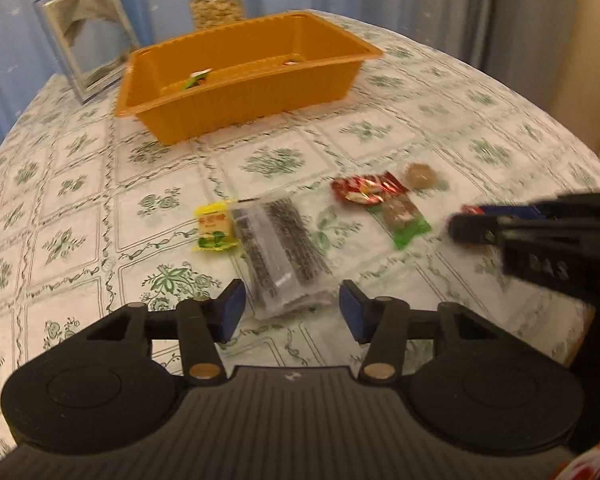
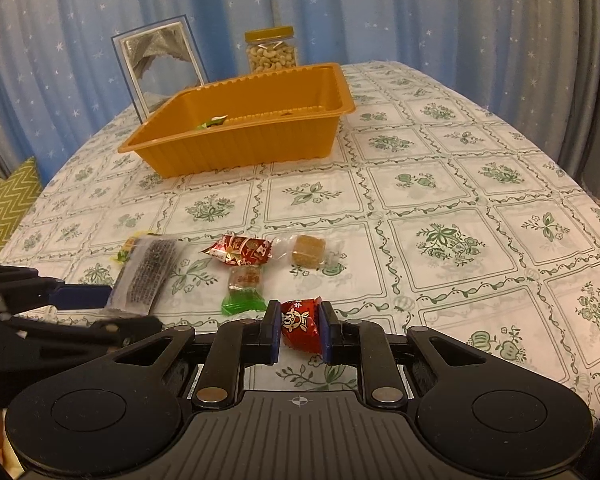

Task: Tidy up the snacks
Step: 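Grasp the clear biscuit bag with the left gripper while the right gripper holds the red candy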

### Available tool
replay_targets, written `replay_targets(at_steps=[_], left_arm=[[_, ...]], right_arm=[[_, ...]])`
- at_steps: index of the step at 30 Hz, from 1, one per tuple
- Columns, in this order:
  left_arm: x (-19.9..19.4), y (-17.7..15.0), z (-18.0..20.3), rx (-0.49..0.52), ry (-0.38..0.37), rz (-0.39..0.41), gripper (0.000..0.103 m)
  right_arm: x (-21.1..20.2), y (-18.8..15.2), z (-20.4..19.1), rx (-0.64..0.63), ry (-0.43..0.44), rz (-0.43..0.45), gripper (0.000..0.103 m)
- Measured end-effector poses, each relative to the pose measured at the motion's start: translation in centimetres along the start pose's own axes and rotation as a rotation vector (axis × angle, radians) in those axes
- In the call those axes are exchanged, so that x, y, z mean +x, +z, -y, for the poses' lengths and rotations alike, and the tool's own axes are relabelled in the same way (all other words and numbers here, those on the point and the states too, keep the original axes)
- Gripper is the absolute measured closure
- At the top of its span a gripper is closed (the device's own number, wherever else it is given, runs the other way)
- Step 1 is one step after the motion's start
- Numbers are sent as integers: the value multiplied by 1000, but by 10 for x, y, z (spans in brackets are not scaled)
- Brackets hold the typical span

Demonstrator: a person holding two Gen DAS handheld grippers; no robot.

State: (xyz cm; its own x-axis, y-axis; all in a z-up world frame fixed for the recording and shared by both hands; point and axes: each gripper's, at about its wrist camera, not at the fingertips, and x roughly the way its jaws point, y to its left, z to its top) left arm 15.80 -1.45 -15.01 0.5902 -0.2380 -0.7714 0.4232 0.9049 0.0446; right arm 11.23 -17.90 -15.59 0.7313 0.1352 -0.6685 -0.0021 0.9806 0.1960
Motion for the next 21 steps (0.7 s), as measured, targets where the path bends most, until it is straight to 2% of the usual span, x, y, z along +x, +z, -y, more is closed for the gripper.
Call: replay_targets(at_steps=[6, 7, 9, 12, 16, 18, 21], left_arm=[[10, 11, 0, -81, 19, 21, 52], [10, 12, 1, -84, 22, 23, 51], [11, 13, 2, -94, 34, 35, 41], [13, 15, -2, -139, 51, 48, 38], [19, 19, -7, -193, 61, 56, 38], [23, 21, -8, -208, 67, 52, 46], [25, 21, -5, -197, 89, 44, 50]], right_arm=[[1, 2, 3, 6, -8, 3, 84], [1, 2, 4, 8, -10, 3, 84], [1, 2, 6, 16, -12, 2, 84], [3, 2, 8, 23, -12, 1, 84], [4, 2, 8, 24, -11, 0, 84], [5, 3, 8, 27, -13, 0, 84], [5, 4, 10, 31, -17, 1, 84]])
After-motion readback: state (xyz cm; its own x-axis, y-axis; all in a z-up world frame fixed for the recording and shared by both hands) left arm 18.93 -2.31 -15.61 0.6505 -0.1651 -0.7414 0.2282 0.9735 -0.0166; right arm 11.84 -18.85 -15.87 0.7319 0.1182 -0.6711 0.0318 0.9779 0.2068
